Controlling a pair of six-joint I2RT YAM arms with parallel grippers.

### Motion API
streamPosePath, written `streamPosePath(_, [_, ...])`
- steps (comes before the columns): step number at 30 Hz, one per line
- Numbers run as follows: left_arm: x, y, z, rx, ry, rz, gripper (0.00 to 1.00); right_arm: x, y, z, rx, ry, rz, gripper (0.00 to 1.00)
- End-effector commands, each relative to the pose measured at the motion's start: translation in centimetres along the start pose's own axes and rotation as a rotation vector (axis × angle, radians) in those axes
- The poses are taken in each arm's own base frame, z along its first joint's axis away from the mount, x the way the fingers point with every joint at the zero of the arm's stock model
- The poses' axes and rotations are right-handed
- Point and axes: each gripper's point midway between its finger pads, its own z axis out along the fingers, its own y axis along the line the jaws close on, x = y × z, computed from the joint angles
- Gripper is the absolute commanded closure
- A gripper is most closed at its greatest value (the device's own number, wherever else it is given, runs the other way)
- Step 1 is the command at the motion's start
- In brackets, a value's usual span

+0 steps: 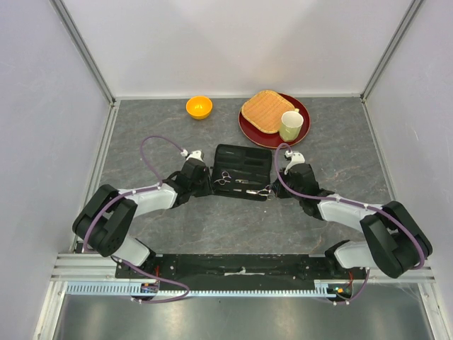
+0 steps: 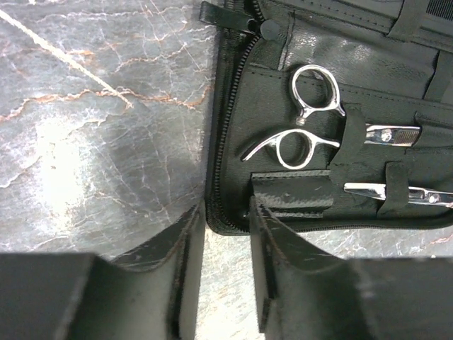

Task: Sort the hair-cutting tools

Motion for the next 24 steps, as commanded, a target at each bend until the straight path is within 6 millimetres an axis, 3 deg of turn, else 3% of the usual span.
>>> streamPosePath(1, [3.0,0.9,0.8,-0.038,0.087,-0.008,0.66,0.0,0.6,0.5,-0.019,-0.008,-0.013,1.0])
streamPosePath(8, [4.0,1.5,1.2,-0.062,0.112,0.001,0.71,0.3,0.1,1.6,0.0,0.007,-0.028,1.0])
streamPosePath(18, [4.4,1.8,0.9,-0.069,0.116,0.005,0.72,-1.3,2.1,2.4,-0.047,-0.021,-0.035,1.0])
streamPosePath(24, [4.7,1.9,0.8,-0.069,0.121,0.005,0.72,-0.8,3.5,2.7,-0.064,-0.027,-0.026,1.0])
